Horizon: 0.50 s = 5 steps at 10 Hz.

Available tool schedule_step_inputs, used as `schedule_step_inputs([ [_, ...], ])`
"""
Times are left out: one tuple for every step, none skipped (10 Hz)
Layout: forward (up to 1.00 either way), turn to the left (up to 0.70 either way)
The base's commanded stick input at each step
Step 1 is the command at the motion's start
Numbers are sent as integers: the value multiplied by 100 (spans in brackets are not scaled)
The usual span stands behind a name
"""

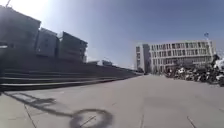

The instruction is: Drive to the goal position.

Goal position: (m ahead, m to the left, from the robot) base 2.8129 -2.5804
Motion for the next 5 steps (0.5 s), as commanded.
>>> schedule_step_inputs([
  [100,2],
  [100,2],
  [100,2],
  [100,2],
  [100,2],
])
